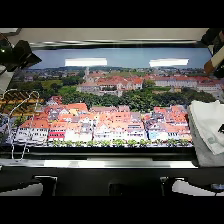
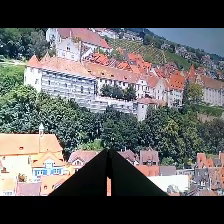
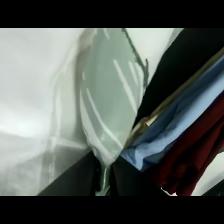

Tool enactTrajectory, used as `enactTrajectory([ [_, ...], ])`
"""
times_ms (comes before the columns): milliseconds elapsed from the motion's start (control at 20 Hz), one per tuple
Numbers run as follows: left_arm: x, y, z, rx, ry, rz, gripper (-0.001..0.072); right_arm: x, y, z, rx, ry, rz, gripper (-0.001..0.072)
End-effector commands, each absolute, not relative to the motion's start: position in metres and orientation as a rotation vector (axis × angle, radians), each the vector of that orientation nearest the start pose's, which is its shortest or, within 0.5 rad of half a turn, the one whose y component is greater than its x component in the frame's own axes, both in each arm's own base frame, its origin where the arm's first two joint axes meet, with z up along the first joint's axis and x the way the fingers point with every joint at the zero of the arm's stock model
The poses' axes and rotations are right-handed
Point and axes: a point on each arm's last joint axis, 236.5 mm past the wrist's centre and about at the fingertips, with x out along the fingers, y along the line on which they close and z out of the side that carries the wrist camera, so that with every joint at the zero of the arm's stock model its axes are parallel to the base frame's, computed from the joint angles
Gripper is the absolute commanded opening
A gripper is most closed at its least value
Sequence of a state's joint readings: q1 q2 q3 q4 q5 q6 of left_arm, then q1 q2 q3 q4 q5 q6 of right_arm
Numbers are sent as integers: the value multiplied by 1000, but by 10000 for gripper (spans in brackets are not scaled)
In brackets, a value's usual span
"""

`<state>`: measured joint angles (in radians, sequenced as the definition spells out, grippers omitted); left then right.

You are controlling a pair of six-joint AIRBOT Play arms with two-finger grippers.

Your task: Fold the clothes and pants, and hang the long-sleeved shirts on hangers.

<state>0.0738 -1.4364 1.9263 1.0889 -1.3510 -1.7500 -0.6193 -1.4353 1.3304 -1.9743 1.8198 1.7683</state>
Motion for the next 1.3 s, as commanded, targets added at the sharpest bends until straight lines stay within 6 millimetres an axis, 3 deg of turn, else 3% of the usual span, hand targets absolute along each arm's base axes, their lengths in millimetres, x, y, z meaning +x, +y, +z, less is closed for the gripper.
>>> enactTrajectory([
  [0,472,-73,242,-497,862,-253,15,159,-226,29,415,1942,-972,31],
  [400,472,-73,242,-497,862,-253,15,152,-230,30,384,1950,-999,34],
  [450,472,-73,242,-496,862,-254,15,151,-230,31,382,1952,-1003,105],
  [550,472,-73,242,-483,860,-260,15,147,-235,35,365,1950,-1044,422],
  [600,472,-73,242,-483,860,-260,15,144,-241,40,343,1933,-1087,525],
  [700,472,-72,242,-469,857,-266,15,141,-256,54,291,1851,-1176,525],
  [800,472,-72,242,-439,852,-278,15,148,-260,61,302,1760,-1183,526],
  [900,472,-70,240,-387,844,-289,15,176,-248,57,395,1668,-1075,522],
  [950,473,-66,238,-354,843,-284,15,204,-234,54,458,1608,-940,450],
  [1000,474,-60,233,-318,847,-267,15,237,-215,54,528,1526,-777,298],
  [1150,463,-35,191,-248,971,-170,15,333,-135,80,726,1262,-284,138],
  [1200,457,-30,171,-237,1029,-147,15,351,-106,89,734,1231,-159,59],
  [1250,450,-29,153,-241,1075,-140,15,361,-75,94,697,1234,-48,34],
])
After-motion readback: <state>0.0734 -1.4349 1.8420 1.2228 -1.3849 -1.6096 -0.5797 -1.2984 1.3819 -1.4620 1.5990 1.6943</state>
